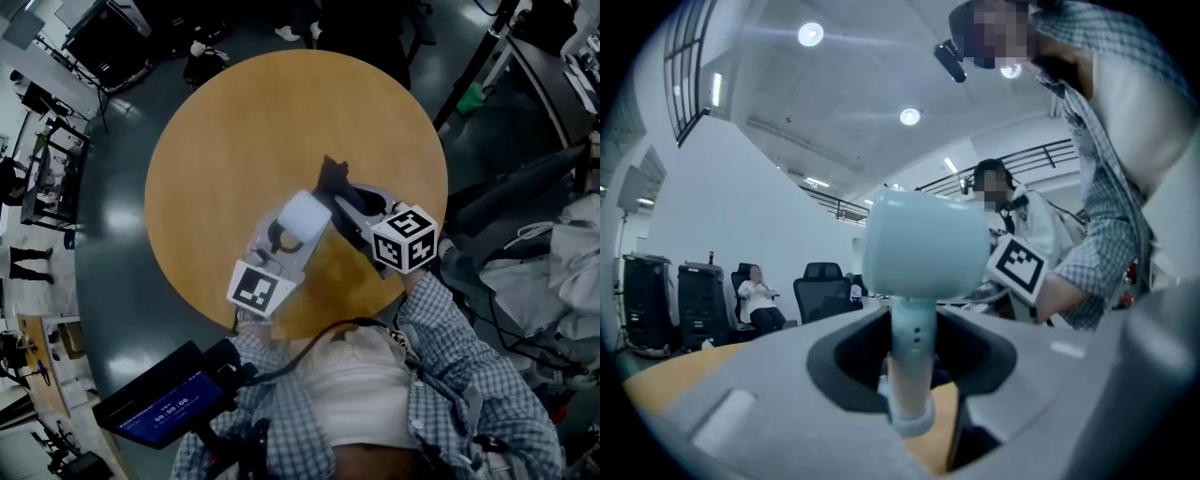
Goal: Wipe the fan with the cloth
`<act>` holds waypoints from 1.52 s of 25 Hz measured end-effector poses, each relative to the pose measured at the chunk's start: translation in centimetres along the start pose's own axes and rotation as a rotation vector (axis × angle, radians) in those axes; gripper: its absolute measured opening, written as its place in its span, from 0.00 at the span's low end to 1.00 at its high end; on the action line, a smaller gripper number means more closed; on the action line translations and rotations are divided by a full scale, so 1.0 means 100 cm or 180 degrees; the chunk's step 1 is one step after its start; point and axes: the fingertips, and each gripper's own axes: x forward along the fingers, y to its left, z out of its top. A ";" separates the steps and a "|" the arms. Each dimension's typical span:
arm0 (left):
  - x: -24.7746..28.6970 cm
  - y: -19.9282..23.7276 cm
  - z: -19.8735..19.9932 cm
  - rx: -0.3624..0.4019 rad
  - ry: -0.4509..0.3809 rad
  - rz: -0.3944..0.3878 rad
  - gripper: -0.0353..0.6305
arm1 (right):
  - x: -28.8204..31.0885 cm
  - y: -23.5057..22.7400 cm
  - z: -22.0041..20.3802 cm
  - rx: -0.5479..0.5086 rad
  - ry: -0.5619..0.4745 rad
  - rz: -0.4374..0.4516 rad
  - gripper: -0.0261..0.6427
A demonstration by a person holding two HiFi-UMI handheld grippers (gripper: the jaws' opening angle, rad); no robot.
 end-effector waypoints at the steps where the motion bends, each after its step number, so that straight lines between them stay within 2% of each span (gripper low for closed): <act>1: 0.000 0.000 -0.002 -0.0008 0.0014 0.0002 0.26 | -0.003 0.000 0.003 -0.0025 -0.0025 -0.0015 0.17; 4: -0.001 0.003 -0.004 -0.0020 0.0022 0.0015 0.26 | -0.019 0.007 0.037 -0.0231 -0.0276 -0.0083 0.17; 7: -0.001 0.006 -0.006 -0.0017 0.0042 0.0041 0.26 | -0.043 0.031 0.093 -0.0730 -0.0652 -0.0116 0.18; 10: 0.001 0.007 -0.008 -0.0015 0.0100 0.0051 0.26 | -0.060 0.075 0.143 -0.1315 -0.1008 0.0010 0.17; 12: 0.002 0.008 -0.009 -0.0023 0.0120 0.0049 0.26 | -0.063 0.109 0.162 -0.1564 -0.1143 0.0171 0.17; 14: 0.002 0.010 -0.011 -0.0019 0.0099 0.0057 0.26 | -0.062 0.139 0.165 -0.1752 -0.1153 0.0354 0.17; 18: 0.005 0.013 -0.007 -0.0042 0.0052 0.0094 0.26 | -0.055 0.166 0.134 -0.2051 -0.0803 0.0635 0.18; 22: 0.007 0.025 -0.009 -0.0056 0.0015 0.0129 0.26 | -0.049 0.171 0.111 -0.1934 -0.0720 0.0789 0.18; 25: 0.005 0.035 -0.010 -0.0055 -0.0027 0.0158 0.26 | -0.045 0.170 0.103 -0.1759 -0.0783 0.0836 0.17; 29: 0.007 0.034 -0.003 -0.0165 -0.0038 0.0121 0.26 | -0.059 0.142 0.121 -0.1102 -0.1131 0.0554 0.18; 32: 0.007 0.037 0.007 -0.0221 -0.0112 0.0156 0.26 | -0.065 0.117 0.133 -0.1112 -0.1385 0.0400 0.17; 38: 0.005 0.036 0.020 -0.0298 -0.0282 0.0165 0.26 | -0.057 0.063 0.078 -0.0757 -0.1071 0.0112 0.17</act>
